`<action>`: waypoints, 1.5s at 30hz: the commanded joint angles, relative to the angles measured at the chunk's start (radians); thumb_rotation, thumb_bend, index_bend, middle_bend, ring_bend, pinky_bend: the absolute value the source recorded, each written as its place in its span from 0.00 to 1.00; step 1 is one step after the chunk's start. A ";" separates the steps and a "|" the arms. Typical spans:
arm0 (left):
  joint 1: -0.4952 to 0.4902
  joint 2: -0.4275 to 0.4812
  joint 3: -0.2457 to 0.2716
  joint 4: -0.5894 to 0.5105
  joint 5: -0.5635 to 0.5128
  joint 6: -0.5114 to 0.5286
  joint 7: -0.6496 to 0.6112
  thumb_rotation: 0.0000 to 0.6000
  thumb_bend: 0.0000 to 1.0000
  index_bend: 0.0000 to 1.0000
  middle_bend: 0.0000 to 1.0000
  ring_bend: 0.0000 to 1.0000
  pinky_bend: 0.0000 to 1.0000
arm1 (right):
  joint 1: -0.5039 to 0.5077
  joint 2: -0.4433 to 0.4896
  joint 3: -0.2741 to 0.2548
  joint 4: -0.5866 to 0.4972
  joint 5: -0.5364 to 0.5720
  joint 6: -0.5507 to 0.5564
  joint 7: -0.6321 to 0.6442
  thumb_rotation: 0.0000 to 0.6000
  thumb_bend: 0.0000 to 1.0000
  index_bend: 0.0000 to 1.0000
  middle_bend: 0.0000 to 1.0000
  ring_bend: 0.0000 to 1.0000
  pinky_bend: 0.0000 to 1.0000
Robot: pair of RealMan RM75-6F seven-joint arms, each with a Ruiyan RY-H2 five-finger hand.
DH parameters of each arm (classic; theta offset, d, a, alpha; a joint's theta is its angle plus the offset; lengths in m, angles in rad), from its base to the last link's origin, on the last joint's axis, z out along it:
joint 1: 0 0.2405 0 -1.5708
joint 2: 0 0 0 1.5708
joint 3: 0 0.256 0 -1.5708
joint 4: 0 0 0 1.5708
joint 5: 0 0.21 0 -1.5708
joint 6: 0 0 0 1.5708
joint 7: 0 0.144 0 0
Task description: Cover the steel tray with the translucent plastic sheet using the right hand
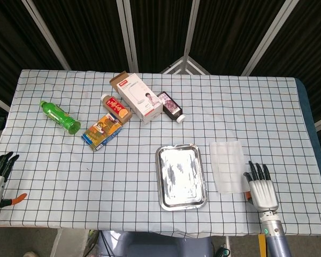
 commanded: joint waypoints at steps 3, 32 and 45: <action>-0.001 0.000 -0.001 0.000 -0.003 -0.002 0.000 1.00 0.00 0.00 0.00 0.00 0.00 | 0.003 -0.015 -0.002 0.020 -0.032 0.024 0.047 1.00 0.45 0.46 0.09 0.00 0.00; -0.004 0.000 -0.002 -0.004 -0.008 -0.010 -0.001 1.00 0.00 0.00 0.00 0.00 0.00 | 0.033 0.080 0.015 -0.219 -0.339 0.309 0.256 1.00 0.50 0.66 0.21 0.00 0.00; -0.003 0.001 -0.001 -0.004 -0.006 -0.008 -0.003 1.00 0.00 0.00 0.00 0.00 0.00 | 0.045 0.067 -0.099 -0.247 -0.494 0.248 0.164 1.00 0.50 0.67 0.21 0.00 0.00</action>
